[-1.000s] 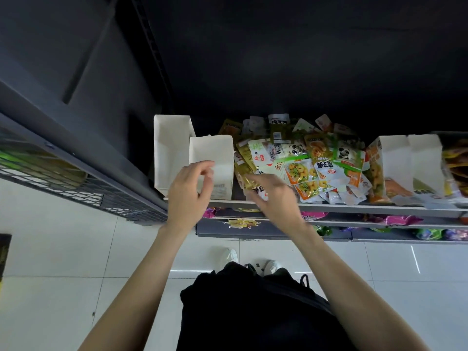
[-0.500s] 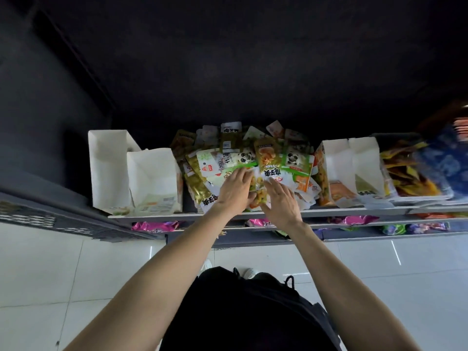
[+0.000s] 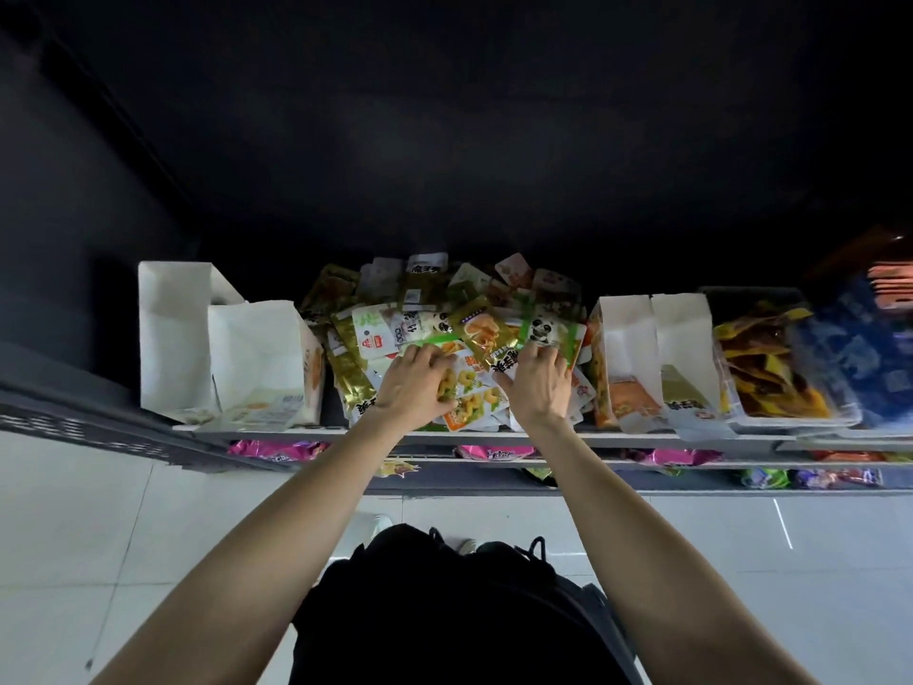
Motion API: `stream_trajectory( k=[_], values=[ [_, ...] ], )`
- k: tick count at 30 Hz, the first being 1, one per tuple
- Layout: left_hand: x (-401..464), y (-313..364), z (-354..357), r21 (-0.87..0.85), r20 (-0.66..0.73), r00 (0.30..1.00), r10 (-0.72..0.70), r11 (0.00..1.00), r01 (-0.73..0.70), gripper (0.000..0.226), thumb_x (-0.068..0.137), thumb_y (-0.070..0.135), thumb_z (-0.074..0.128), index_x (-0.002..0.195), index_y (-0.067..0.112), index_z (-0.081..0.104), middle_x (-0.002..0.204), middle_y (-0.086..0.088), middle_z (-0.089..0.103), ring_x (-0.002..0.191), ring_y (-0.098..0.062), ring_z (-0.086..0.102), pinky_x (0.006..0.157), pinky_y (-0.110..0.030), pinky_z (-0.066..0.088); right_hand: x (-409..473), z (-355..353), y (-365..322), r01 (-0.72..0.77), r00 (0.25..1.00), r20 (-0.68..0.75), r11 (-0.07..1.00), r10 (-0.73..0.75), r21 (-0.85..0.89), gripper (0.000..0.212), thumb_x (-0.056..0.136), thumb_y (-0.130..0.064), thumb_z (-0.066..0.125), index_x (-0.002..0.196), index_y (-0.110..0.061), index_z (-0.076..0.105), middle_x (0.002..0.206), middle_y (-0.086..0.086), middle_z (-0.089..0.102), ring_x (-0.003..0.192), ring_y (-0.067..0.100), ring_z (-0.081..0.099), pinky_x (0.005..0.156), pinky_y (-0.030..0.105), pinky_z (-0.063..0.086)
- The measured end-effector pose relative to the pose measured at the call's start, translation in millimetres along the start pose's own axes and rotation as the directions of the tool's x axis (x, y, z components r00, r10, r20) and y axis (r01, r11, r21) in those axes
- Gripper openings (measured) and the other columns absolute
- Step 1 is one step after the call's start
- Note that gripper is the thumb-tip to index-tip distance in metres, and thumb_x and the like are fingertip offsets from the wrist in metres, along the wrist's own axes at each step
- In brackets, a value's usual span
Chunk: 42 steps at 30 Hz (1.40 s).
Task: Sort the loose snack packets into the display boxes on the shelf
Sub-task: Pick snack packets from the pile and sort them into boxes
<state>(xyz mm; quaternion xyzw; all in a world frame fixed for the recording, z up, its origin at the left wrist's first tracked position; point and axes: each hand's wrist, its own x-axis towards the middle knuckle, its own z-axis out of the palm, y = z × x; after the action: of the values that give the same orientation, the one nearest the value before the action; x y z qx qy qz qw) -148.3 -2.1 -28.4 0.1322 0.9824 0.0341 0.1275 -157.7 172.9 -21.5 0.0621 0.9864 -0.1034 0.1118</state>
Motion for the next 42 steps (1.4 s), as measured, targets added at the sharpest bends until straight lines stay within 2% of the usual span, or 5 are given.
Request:
stream_trajectory(
  k=[11, 15, 19, 29, 42],
  values=[
    [-17.7, 18.7, -30.0, -0.227, -0.217, 0.952, -0.218, 0.959, 0.167, 0.047, 0.093, 0.047, 0.048, 0.131, 0.02, 0.05, 0.127, -0.005, 0.053, 0.117, -0.023, 0.048, 0.096, -0.036, 0.041, -15.6, -48.2, 29.5, -0.218, 0.974, 0.145, 0.539, 0.174, 0.813, 0.036, 0.088, -0.019, 0.066, 0.123, -0.01, 0.062, 0.101, -0.002, 0.058, 0.095, 0.019, 0.06, 0.072, 0.026, 0.048],
    [-31.8, 46.0, -81.0, -0.299, -0.636, 0.764, -0.104, 0.947, -0.12, 0.044, 0.083, 0.031, 0.067, 0.12, 0.01, 0.056, 0.113, -0.006, 0.06, 0.107, -0.022, 0.05, 0.092, -0.032, 0.037, -41.6, -85.5, 53.5, 0.115, 0.99, -0.137, 0.753, -0.034, 0.648, 0.028, 0.084, -0.022, 0.07, 0.108, -0.008, 0.07, 0.101, -0.001, 0.07, 0.091, 0.016, 0.064, 0.064, 0.006, 0.037],
    [-18.9, 76.8, -111.6, -0.146, -0.362, 0.861, 0.356, 0.891, -0.43, 0.055, 0.086, 0.042, 0.063, 0.135, 0.023, 0.047, 0.132, 0.003, 0.053, 0.125, -0.016, 0.041, 0.109, -0.035, 0.022, -72.7, -118.8, 76.3, 0.353, 0.93, -0.291, 0.759, -0.224, 0.547, 0.026, 0.082, -0.018, 0.073, 0.108, -0.012, 0.071, 0.104, -0.003, 0.071, 0.092, 0.006, 0.065, 0.078, 0.003, 0.041],
    [62.3, 189.3, -89.1, -0.12, -0.593, 0.528, 0.608, 0.582, -0.804, 0.011, 0.084, 0.028, 0.071, 0.092, 0.02, 0.07, 0.091, 0.01, 0.072, 0.083, -0.01, 0.066, 0.083, -0.026, 0.045, -111.1, -105.6, 161.1, 0.327, 0.589, -0.807, 0.901, 0.043, 0.286, 0.018, 0.093, -0.013, 0.057, 0.094, -0.009, 0.075, 0.095, 0.004, 0.073, 0.085, 0.018, 0.069, 0.067, 0.033, 0.057],
    [91.3, 258.5, -15.1, -0.345, -0.425, 0.855, 0.297, 0.82, -0.456, 0.018, 0.085, 0.018, 0.065, 0.099, 0.024, 0.074, 0.098, 0.006, 0.072, 0.093, -0.016, 0.064, 0.09, -0.035, 0.038, -54.7, -79.2, 247.4, 0.351, 0.732, -0.6, 0.933, -0.323, -0.075, 0.04, 0.076, 0.007, 0.065, 0.103, -0.021, 0.073, 0.097, 0.0, 0.069, 0.069, 0.02, 0.062, 0.058, 0.03, 0.053]
  ],
)
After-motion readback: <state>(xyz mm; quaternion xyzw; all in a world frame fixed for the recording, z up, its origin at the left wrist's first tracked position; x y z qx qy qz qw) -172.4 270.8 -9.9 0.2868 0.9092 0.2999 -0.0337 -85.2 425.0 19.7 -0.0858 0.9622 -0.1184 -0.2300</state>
